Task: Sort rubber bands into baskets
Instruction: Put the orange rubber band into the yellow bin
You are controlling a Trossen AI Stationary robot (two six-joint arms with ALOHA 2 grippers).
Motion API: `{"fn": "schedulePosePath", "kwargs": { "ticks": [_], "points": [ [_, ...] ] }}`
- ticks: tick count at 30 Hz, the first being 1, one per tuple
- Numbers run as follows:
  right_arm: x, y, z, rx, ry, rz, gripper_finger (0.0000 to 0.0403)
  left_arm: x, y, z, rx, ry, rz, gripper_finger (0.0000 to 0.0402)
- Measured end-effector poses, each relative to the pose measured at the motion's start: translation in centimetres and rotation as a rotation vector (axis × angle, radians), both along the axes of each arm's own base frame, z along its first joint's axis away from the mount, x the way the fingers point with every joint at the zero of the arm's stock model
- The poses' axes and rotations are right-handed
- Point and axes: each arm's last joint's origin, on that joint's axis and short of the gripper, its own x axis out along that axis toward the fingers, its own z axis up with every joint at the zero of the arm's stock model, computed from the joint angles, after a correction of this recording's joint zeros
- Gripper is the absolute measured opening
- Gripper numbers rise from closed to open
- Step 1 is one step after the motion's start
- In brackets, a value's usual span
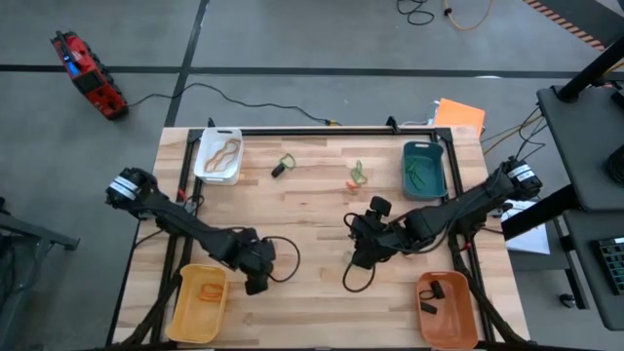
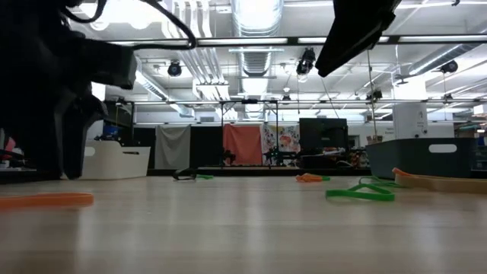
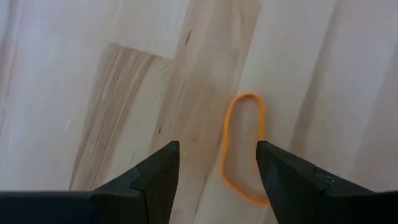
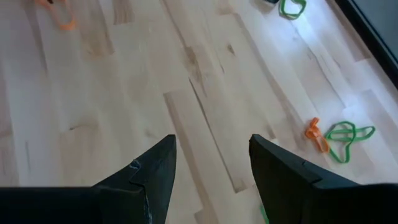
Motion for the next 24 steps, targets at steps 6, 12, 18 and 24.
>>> {"fn": "schedulePosePath", "kwargs": {
  "ticks": [6, 12, 18, 24],
  "points": [
    [-0.3, 0.2, -0.5, 0.003, 0.011, -0.001, 0.0192, 0.1, -0.1, -1.1, 0.017, 0.036, 0.01, 0.0193],
    [-0.4, 0.1, -1.0, -0.005, 0.019, -0.01, 0.0192, 0.2, -0.1, -1.8, 0.027, 0.059, 0.027, 0.0174],
    [-0.4, 0.1, -1.1, -0.005, 0.018, -0.01, 0.0192, 0.4, -0.2, -2.7, 0.044, 0.081, 0.024, 0.0139],
    [-0.3, 0.2, -1.0, -0.001, 0.001, -0.008, 0.0192, 0.5, -0.5, -3.2, 0.053, 0.095, -0.011, 0.0078]
  ]
}}
